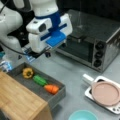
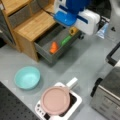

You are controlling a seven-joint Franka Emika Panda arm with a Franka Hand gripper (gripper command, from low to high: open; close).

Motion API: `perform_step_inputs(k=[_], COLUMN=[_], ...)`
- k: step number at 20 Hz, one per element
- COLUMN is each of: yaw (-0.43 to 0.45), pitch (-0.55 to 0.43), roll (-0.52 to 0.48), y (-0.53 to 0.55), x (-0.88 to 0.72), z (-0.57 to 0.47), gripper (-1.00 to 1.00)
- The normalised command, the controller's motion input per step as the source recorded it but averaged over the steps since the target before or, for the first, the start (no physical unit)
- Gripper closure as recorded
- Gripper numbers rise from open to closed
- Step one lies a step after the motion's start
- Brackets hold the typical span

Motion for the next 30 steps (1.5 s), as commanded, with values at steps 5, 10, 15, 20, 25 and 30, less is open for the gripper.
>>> perform_step_inputs(k=[5,10,15,20,25,30], yaw=[-0.091,-0.074,-0.050,-0.050,-0.003,0.026], pitch=[0.225,0.222,0.247,0.301,0.260,0.202], roll=[0.090,0.143,0.205,0.207,0.168,0.137], y=[0.14,0.10,0.08,0.05,0.02,0.02], x=[0.21,0.21,0.20,0.24,0.28,0.26], z=[0.13,0.14,0.18,0.21,0.19,0.13], gripper=[-1.00,-1.00,-1.00,-1.00,-1.00,-1.00])
